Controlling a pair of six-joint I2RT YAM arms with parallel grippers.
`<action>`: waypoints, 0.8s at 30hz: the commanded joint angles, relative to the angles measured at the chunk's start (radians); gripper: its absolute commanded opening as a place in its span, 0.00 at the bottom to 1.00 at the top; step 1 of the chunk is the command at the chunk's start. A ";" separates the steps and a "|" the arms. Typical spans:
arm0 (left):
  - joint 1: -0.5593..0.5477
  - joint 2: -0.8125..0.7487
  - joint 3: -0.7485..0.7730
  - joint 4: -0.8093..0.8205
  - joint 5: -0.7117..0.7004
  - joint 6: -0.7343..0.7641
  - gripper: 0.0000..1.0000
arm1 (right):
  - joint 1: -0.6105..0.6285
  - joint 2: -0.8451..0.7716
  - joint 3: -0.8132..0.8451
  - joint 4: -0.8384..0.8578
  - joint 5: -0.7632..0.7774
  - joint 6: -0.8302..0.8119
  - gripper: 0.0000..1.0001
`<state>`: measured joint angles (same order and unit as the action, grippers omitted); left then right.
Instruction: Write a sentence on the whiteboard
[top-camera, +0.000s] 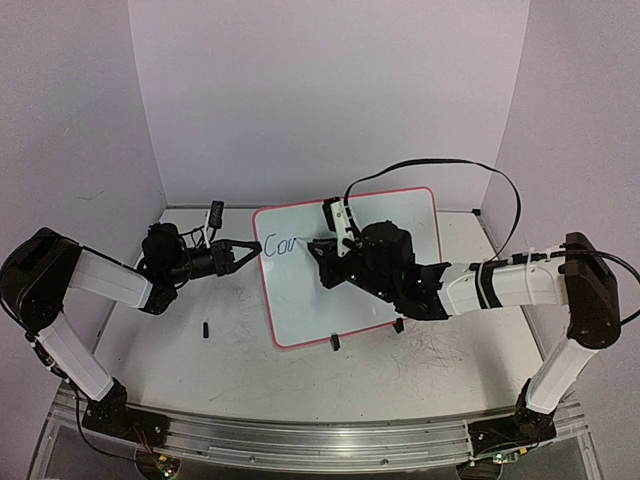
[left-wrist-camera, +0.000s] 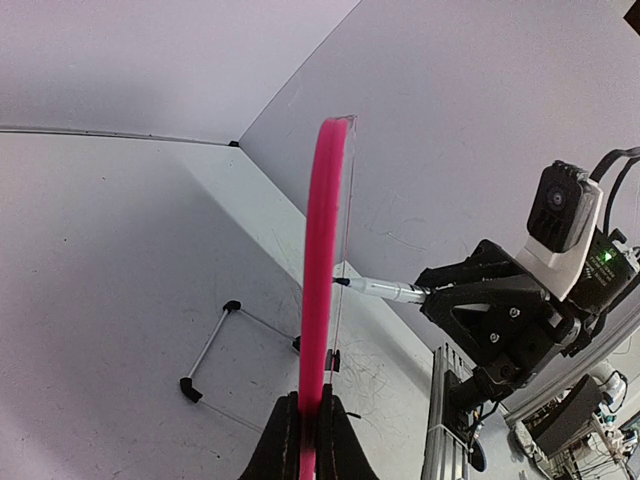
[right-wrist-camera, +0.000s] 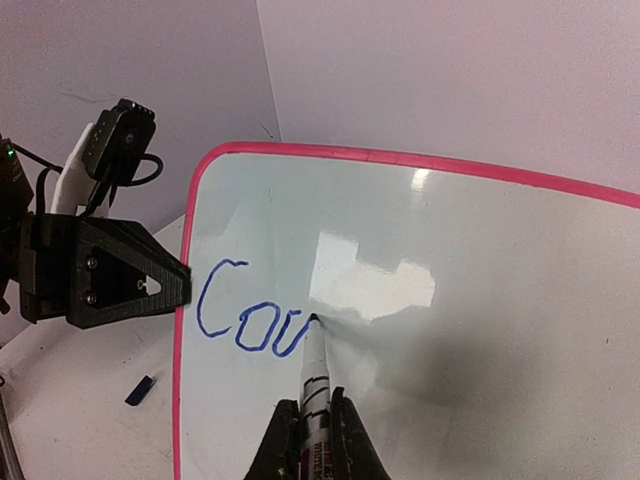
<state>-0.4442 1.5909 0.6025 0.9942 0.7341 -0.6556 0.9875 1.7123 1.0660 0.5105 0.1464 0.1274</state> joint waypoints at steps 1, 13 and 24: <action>-0.019 0.007 0.036 0.010 0.042 -0.023 0.00 | -0.013 -0.028 -0.026 -0.011 0.006 0.014 0.00; -0.019 0.010 0.037 0.009 0.042 -0.027 0.00 | -0.013 -0.024 -0.039 -0.011 -0.016 0.023 0.00; -0.019 0.012 0.035 0.010 0.043 -0.027 0.00 | -0.012 -0.024 -0.050 -0.016 -0.022 0.032 0.00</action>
<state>-0.4438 1.5929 0.6025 0.9947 0.7341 -0.6594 0.9859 1.7084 1.0332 0.5232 0.1128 0.1465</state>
